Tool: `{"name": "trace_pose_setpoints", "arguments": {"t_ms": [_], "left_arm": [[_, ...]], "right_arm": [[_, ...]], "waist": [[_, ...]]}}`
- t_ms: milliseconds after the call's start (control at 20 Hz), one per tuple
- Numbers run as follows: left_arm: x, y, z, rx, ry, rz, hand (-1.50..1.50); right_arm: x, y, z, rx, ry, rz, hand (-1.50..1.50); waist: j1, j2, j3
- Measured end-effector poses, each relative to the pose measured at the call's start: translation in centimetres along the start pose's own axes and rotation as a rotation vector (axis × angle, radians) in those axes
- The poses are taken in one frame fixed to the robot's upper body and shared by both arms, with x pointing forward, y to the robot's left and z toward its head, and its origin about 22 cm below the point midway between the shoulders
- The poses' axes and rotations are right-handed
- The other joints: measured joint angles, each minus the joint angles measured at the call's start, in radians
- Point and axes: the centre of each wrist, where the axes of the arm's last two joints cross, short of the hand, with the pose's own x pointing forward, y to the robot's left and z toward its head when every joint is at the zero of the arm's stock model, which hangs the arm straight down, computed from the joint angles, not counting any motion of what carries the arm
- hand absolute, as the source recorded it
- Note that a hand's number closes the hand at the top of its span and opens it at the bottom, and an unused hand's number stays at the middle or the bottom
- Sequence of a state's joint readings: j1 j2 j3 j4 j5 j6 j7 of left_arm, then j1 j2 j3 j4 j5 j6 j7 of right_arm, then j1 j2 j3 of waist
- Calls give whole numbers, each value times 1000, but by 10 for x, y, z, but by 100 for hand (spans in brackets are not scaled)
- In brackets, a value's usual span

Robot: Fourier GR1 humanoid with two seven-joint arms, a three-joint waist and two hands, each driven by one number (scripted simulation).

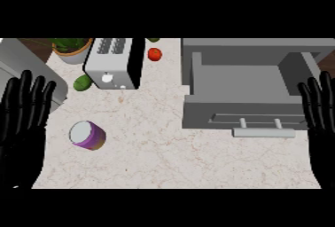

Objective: Pick up the can, place it into the drawer and close the drawer

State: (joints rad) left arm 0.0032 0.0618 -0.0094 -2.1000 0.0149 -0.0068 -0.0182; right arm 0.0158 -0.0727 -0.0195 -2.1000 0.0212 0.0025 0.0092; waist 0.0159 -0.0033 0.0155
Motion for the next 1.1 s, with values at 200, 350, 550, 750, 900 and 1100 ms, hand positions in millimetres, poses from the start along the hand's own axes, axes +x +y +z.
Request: {"name": "trace_pose_setpoints", "arguments": {"t_ms": [200,350,550,750,900,1100], "left_arm": [[5,3,11,137,23,-90,-150],[1,13,23,325,102,-173,-150],[-5,24,42,567,289,-195,-150],[6,14,50,682,375,-194,-150],[13,7,50,725,401,-202,-150],[13,7,46,738,410,-205,-150]], "right_arm": [[2,1,0,1,-15,-27,-150],[-3,-3,3,-31,30,-24,-150],[-11,-11,12,-90,182,-9,-150],[-17,-14,10,-110,243,-9,-150],[-16,-17,14,-114,266,-5,-150],[-21,-12,11,-123,267,-10,-150]], "waist": [[-6,0,-9],[1,3,-13],[0,4,-14],[-7,3,-15],[-12,3,-15],[-14,3,-15]]}}
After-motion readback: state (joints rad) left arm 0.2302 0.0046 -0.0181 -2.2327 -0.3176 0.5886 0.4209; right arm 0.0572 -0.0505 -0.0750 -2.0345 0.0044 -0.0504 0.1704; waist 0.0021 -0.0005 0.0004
